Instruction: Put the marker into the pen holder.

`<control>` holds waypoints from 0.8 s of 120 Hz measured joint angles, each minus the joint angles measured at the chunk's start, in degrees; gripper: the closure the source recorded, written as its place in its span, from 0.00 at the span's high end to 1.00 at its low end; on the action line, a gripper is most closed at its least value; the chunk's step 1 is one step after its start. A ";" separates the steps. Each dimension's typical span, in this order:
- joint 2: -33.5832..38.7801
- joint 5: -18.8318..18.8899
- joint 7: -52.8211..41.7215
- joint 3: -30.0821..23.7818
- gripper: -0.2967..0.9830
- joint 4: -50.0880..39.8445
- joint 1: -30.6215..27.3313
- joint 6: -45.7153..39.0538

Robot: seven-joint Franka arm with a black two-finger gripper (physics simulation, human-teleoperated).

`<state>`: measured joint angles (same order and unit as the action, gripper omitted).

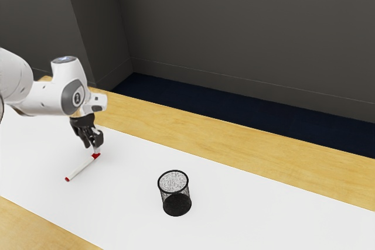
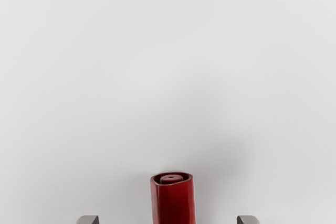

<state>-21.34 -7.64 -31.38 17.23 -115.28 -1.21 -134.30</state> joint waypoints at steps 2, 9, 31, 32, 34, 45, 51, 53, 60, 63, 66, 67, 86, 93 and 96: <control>-0.21 -0.07 -0.20 0.00 0.46 0.02 -0.01 -0.04; -0.94 -0.28 -0.88 0.00 0.44 0.09 -0.01 -0.16; -2.56 -0.96 -2.61 0.00 0.41 0.18 -0.02 -0.39; -2.59 -0.99 -2.67 0.00 0.41 0.18 -0.02 -0.41; -2.66 -1.04 -2.80 0.00 0.40 0.19 -0.02 -0.43; -2.87 -1.25 -3.46 0.00 0.40 0.15 -0.02 -0.52; -3.03 -1.34 -3.78 0.00 0.39 0.15 -0.02 -0.56; -3.05 -1.40 -3.88 0.00 0.38 0.15 -0.02 -0.57; -3.11 -1.78 -4.22 0.02 0.33 0.13 -0.04 -0.60; -3.11 -1.91 -4.35 0.04 0.31 0.13 -0.07 -0.61; -3.12 -2.03 -4.48 0.06 0.29 0.12 -0.08 -0.62; -3.12 -2.07 -4.52 0.06 0.28 0.12 -0.09 -0.62; -2.86 -2.46 -4.73 0.13 0.20 0.11 -0.52 -0.79; -1.70 -2.36 -4.61 0.28 0.18 0.10 -0.38 -0.44; -0.68 -2.29 -4.55 0.32 0.18 0.10 -0.23 -0.05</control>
<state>-22.02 -9.93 -35.93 17.54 -115.17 -1.43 -134.36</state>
